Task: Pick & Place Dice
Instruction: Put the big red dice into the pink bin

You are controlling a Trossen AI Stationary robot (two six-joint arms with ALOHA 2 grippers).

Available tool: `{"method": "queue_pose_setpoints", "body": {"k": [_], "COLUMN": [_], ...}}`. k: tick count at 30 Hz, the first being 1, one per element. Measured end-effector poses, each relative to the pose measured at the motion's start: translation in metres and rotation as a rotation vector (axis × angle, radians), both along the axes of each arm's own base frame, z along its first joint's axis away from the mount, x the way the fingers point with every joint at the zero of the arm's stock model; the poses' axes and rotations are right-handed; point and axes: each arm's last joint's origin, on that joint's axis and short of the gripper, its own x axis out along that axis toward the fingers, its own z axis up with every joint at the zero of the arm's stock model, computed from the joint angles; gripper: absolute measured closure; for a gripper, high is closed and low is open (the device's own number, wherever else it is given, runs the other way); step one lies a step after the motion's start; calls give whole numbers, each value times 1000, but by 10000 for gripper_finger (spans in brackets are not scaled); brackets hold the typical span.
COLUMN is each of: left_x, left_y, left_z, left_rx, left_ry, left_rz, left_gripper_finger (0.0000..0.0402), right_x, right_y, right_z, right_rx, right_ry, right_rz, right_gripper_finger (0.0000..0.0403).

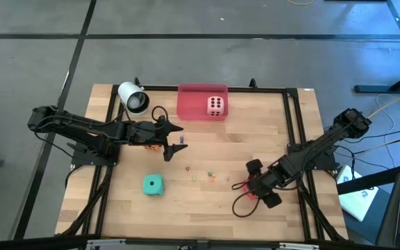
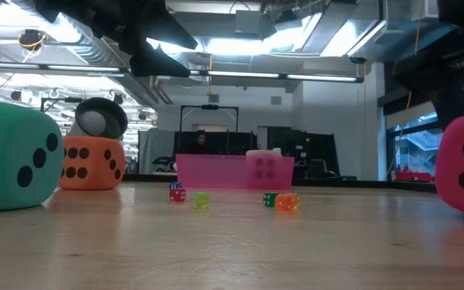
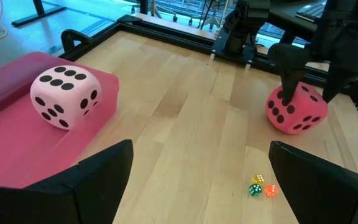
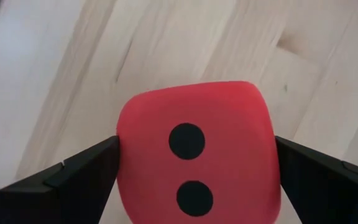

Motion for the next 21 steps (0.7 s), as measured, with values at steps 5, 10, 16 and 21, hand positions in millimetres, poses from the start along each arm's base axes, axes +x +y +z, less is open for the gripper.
{"method": "queue_pose_setpoints", "body": {"k": [5, 10, 16, 21], "left_x": [0, 0, 0, 0], "left_y": [0, 0, 0, 0], "left_z": [0, 0, 0, 0], "left_rx": [0, 0, 0, 0], "left_ry": [0, 0, 0, 1], "left_rz": [0, 0, 0, 0], "left_gripper_finger": [29, 29, 29, 29], "right_x": [-1, 1, 9, 11], "right_y": [-1, -3, -7, -7], "right_z": [0, -3, -19, -21], "right_rx": [-18, -26, -57, -51], "right_ry": [13, 31, 86, 88], "right_rz": [42, 73, 85, 94], "right_gripper_finger": [3, 3, 2, 2]}}
